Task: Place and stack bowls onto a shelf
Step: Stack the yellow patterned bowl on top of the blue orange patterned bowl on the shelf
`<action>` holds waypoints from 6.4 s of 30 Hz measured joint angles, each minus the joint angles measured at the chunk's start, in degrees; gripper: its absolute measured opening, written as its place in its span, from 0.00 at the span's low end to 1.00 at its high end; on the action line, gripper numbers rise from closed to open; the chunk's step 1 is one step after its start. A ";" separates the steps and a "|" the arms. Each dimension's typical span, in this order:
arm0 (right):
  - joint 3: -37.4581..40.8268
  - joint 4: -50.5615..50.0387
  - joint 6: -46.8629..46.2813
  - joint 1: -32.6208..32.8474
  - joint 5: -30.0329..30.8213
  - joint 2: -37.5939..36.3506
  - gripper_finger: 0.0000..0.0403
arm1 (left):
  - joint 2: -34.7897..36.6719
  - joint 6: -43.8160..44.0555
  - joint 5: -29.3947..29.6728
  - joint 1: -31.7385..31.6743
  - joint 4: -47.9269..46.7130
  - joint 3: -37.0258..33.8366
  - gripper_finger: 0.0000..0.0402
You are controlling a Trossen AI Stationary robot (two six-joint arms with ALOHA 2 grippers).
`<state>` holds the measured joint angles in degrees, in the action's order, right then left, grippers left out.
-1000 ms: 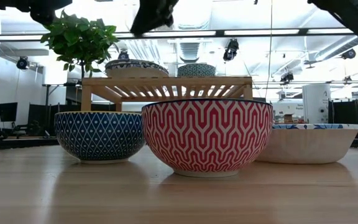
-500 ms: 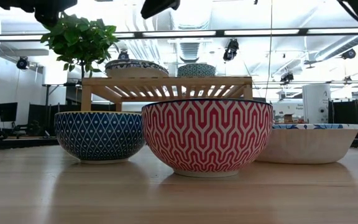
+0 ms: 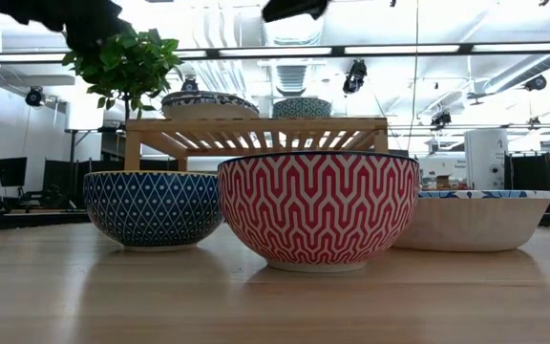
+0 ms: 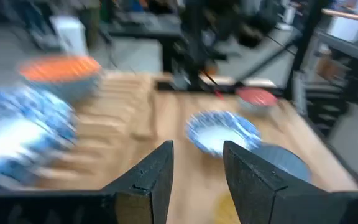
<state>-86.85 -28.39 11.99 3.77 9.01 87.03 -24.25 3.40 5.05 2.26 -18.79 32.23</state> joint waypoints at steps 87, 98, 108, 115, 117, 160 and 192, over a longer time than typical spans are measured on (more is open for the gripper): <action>53.37 36.33 11.13 0.11 -0.45 -49.75 0.14 | -66.29 23.51 -5.99 10.86 -13.32 20.60 0.02; 53.39 35.89 10.40 0.11 -0.45 -49.73 0.14 | -58.02 25.00 2.31 8.89 -15.57 30.00 0.01; 53.39 35.89 10.51 0.11 -0.43 -49.75 0.14 | -60.71 19.23 13.48 -2.91 -33.99 62.61 0.01; 53.39 35.76 10.09 0.11 -0.43 -49.80 0.14 | -65.50 13.57 9.87 -12.67 -40.21 76.43 0.02; 53.39 35.63 9.83 0.11 -0.43 -49.84 0.14 | -67.42 13.34 8.48 -14.79 -41.37 78.02 0.02; 53.44 28.13 0.62 0.11 0.10 -50.19 0.14 | -91.32 0.05 -1.65 -32.65 -44.64 100.75 0.02; 53.44 26.70 0.52 0.11 0.08 -50.23 0.14 | -94.60 -0.35 -1.63 -32.41 -44.32 100.75 0.11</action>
<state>-33.41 -1.69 12.51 3.88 9.08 36.80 -118.85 3.05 3.42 -30.15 -63.11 132.99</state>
